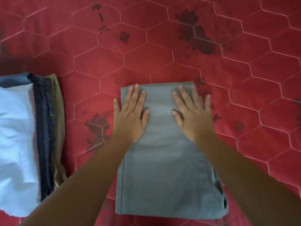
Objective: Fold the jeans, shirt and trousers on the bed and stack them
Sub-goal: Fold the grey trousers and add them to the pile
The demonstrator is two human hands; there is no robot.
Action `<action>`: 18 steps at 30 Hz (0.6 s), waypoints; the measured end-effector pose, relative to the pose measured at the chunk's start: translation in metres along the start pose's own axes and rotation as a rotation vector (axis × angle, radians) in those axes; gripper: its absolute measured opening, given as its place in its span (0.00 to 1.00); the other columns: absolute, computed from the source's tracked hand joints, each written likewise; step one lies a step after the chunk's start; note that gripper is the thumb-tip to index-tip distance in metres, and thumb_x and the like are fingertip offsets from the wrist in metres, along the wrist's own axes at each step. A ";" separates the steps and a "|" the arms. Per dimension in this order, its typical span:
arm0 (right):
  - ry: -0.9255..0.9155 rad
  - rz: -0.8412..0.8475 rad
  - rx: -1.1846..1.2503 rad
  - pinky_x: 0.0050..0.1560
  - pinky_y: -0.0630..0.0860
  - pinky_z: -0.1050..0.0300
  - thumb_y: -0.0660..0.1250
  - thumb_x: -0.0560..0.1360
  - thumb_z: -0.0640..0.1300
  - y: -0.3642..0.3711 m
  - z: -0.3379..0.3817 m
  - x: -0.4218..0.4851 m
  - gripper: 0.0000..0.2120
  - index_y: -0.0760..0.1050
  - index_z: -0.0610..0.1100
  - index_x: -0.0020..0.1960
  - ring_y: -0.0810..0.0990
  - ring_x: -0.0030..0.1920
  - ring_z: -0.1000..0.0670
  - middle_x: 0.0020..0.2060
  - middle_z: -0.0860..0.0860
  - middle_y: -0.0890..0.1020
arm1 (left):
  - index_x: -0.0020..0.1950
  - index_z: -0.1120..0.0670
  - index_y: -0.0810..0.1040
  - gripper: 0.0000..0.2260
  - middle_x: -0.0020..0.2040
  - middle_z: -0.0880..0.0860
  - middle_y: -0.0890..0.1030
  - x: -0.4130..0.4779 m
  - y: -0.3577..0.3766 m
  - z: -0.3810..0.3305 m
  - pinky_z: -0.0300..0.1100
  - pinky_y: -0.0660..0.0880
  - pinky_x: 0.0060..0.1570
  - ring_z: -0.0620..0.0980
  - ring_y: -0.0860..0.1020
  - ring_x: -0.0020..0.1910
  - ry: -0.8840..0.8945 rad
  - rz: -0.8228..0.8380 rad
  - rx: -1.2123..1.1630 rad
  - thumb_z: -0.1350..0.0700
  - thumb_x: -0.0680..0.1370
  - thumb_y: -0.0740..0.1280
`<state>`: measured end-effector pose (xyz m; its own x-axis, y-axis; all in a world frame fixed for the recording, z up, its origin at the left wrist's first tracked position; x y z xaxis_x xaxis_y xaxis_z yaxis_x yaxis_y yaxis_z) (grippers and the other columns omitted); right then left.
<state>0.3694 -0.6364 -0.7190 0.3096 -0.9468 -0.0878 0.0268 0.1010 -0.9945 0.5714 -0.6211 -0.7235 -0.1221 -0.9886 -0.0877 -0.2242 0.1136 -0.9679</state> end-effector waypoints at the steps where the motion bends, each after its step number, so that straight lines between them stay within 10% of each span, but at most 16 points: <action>1: 0.015 0.018 -0.008 0.65 0.57 0.31 0.51 0.77 0.55 -0.002 -0.010 -0.004 0.25 0.61 0.50 0.72 0.61 0.72 0.40 0.73 0.51 0.63 | 0.75 0.55 0.55 0.25 0.76 0.52 0.54 -0.004 -0.002 0.001 0.59 0.49 0.67 0.47 0.49 0.74 -0.018 0.006 -0.007 0.47 0.79 0.48; 9: 0.067 -0.108 0.125 0.64 0.57 0.34 0.52 0.74 0.45 -0.037 0.018 -0.072 0.22 0.72 0.40 0.64 0.67 0.69 0.39 0.67 0.43 0.71 | 0.65 0.62 0.72 0.21 0.69 0.60 0.70 -0.083 -0.028 -0.014 0.59 0.57 0.66 0.56 0.66 0.70 0.079 -0.042 0.045 0.56 0.77 0.52; 18: 0.023 0.115 0.082 0.68 0.55 0.35 0.53 0.76 0.55 0.007 0.034 -0.171 0.26 0.61 0.49 0.72 0.57 0.73 0.51 0.73 0.53 0.61 | 0.73 0.54 0.60 0.23 0.74 0.51 0.58 -0.162 0.015 -0.040 0.70 0.60 0.60 0.44 0.46 0.75 -0.044 0.129 0.030 0.49 0.78 0.51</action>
<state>0.3484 -0.4631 -0.7093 0.2931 -0.9343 -0.2026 0.0705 0.2325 -0.9700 0.5494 -0.4554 -0.7149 -0.1057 -0.9695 -0.2213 -0.1800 0.2375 -0.9546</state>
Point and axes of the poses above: each hand's wrist, its own x-axis towards the middle knuckle, its own y-axis out of the palm, z = x × y, the point moved 1 cm from there along x, towards the middle knuckle
